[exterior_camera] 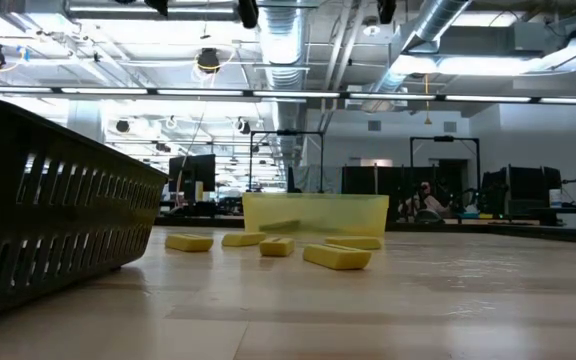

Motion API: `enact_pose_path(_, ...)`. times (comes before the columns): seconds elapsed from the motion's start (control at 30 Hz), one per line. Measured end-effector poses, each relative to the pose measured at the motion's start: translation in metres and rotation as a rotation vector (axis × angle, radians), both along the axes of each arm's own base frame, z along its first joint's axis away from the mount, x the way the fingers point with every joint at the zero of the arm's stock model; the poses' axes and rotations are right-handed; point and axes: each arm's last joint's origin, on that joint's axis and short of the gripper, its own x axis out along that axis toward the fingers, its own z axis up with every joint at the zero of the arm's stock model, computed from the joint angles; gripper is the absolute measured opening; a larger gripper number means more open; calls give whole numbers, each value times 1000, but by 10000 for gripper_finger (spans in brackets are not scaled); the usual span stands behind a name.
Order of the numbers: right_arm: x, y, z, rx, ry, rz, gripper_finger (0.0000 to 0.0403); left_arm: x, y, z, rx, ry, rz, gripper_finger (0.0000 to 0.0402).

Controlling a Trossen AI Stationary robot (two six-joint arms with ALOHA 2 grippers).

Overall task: Pick & Place School Supplies
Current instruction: Put the yellow eraser into the left black bin

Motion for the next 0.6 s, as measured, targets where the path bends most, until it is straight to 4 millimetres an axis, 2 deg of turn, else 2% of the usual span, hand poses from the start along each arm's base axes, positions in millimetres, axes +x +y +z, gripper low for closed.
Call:
enact_pose_path(0.13, 14, -1, -15, -9, 72, 28, 186, 0, -19, -8, -20, 33, 0, 105)
enact_pose_path(0.23, 24, -1, -20, -66, 74, 44, 186, 3, -31, -12, -28, 46, -3, 103)
enact_pose_path(0.3, 32, -4, -17, -107, 13, 47, 186, 8, -36, -16, -32, 53, -4, 103)
enact_pose_path(0.43, 47, -13, -22, 17, -48, 54, 186, 16, -42, -24, -45, 90, 0, 103)
enact_pose_path(0.6, 66, -18, -38, 167, -19, 275, 185, 23, -45, -34, -95, 137, 10, 103)
